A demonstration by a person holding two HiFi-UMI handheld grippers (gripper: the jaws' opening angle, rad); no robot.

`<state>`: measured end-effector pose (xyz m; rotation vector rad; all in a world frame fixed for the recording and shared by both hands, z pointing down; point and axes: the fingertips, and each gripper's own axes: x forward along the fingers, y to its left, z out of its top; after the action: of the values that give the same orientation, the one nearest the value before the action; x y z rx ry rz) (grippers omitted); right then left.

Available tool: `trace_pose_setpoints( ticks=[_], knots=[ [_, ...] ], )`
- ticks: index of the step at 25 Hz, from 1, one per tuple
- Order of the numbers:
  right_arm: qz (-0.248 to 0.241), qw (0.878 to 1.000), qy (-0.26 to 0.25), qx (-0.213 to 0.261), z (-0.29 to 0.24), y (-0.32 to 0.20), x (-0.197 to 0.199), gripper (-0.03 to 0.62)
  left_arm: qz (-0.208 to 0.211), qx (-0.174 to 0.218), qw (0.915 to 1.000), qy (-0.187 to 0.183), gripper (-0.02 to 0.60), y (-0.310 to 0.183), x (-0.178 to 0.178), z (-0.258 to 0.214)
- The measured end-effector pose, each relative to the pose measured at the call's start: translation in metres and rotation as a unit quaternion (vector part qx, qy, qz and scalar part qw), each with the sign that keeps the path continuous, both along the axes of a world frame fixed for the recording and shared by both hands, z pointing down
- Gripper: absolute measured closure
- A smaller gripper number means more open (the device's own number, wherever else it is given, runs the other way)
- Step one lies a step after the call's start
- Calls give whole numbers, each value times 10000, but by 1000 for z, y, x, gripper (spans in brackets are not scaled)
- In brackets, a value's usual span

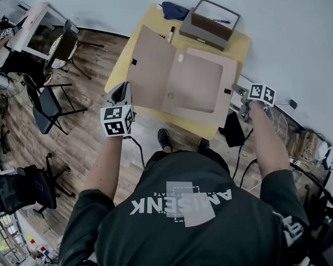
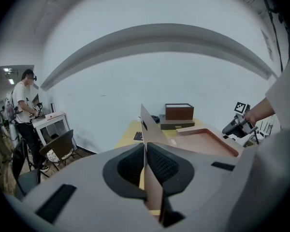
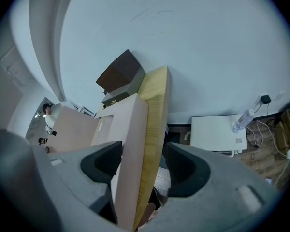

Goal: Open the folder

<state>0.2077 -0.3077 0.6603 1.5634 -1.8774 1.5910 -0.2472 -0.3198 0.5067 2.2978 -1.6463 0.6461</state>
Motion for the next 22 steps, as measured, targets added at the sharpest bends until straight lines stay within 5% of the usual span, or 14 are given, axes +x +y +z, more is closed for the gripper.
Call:
trace_pose_setpoints(
  ticks=[8, 22],
  knots=[
    [591, 9982, 15, -5, -4, 7, -2, 319, -153, -516, 9985, 40, 552, -30, -48, 44],
    [1403, 9901, 64, 24, -5, 11, -1, 319, -4, -1111, 9938, 101, 525, -81, -78, 113]
  ],
)
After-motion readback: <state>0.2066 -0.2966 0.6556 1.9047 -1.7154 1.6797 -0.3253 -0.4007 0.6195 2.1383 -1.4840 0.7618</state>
